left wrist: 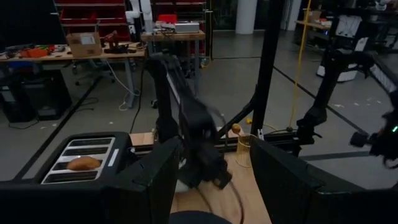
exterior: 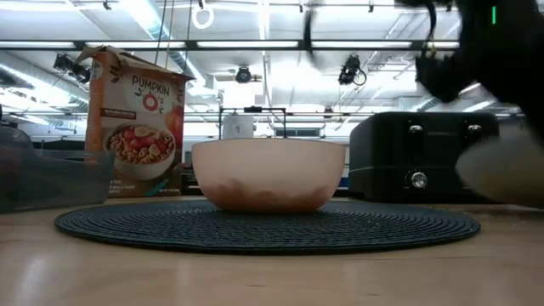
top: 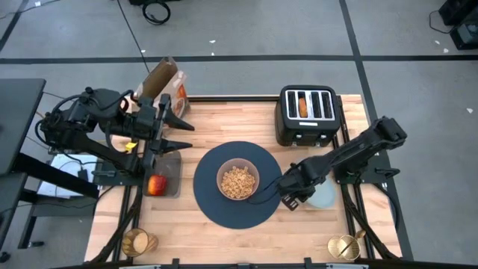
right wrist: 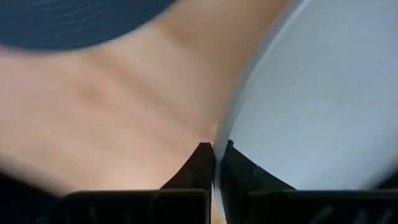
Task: Arrange a breakfast setting
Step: Put the blue plate on the bottom left of the orange bowl on the blue placemat
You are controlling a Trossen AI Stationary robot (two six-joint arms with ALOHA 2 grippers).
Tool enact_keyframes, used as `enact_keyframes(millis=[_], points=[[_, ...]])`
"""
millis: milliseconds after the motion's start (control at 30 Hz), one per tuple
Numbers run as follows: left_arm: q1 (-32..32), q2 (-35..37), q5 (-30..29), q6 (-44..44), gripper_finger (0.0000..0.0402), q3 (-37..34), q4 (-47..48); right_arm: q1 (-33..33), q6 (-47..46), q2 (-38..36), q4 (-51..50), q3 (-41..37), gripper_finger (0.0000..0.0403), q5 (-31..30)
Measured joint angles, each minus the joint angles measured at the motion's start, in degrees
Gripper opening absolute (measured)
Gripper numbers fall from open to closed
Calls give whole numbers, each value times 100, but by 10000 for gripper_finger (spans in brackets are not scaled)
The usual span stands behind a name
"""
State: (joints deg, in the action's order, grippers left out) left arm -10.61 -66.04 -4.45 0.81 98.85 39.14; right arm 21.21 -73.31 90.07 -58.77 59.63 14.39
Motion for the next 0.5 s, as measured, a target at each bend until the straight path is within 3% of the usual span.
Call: enact_keyframes(millis=[133, 233, 500], points=[[2, -67, 0, -44, 203, 9, -14, -15, 404, -541, -892, 1098, 14, -44], [2, -97, 0, -143, 203, 1, -62, -81, 1122, -907, -1003, 1860, 13, -244], [13, -424, 125, -1, 217, -9, -435, -154, 5492, -1244, -985, 3444, 13, -493]])
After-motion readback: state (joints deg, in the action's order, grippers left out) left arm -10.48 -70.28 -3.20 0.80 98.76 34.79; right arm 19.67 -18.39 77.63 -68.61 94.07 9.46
